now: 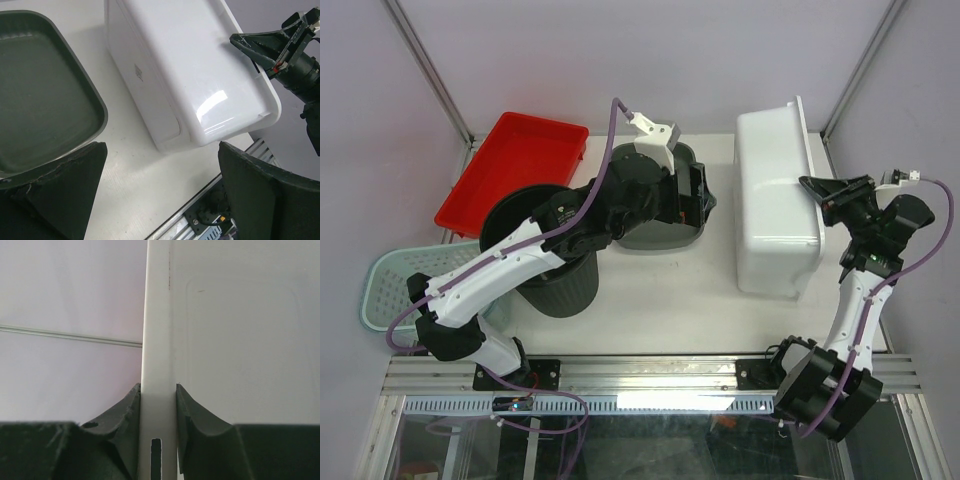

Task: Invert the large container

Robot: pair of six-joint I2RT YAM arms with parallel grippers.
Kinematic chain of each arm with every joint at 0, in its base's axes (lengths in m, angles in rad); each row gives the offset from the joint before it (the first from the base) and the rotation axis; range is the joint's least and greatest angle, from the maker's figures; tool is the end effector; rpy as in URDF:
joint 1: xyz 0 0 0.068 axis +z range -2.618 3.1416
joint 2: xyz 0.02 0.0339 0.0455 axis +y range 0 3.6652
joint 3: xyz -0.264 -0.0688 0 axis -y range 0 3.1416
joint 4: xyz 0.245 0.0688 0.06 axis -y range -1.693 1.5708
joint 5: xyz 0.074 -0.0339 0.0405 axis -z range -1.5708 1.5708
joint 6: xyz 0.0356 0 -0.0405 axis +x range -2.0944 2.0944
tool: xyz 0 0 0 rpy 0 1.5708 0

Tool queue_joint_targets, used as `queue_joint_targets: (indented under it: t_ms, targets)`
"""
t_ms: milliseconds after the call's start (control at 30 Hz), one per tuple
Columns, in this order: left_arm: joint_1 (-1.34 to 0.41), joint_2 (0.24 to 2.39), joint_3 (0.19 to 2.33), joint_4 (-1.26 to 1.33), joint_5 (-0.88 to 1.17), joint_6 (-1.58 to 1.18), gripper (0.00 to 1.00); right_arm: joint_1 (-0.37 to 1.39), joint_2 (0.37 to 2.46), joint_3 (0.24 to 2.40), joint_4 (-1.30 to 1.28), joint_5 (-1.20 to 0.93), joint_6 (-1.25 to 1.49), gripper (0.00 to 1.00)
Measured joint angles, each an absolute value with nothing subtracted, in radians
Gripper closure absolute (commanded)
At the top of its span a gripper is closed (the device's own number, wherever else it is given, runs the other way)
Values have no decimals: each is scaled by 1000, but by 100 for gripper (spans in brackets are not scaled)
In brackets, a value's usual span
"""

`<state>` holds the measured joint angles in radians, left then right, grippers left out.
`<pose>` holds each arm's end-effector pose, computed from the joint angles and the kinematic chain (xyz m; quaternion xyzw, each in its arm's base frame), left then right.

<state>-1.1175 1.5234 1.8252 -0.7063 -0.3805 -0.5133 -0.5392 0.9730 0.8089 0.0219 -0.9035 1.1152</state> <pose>0.1529 -0.2837 0.4652 0.1445 0.8135 -0.2854 0.4856 0.2014 -0.0879 0.3373 0.3067 0.6706 0.4836 0.4714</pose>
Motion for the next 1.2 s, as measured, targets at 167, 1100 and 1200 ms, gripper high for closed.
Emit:
queue_joint_targets:
  t_ms: [167,1100,1200]
  targets:
    - [-1118,1524,1825,-704,-366,-515,1,-600,995,781,107,-987,1163,100]
    - [-1118,1561,1820,-683,-330,-524,1,-667,1050,643,476,-992,1493,100]
    - [-1118,1563,1820,-683,-330,-524,1,-669,1048,587,614,-961,1612,100]
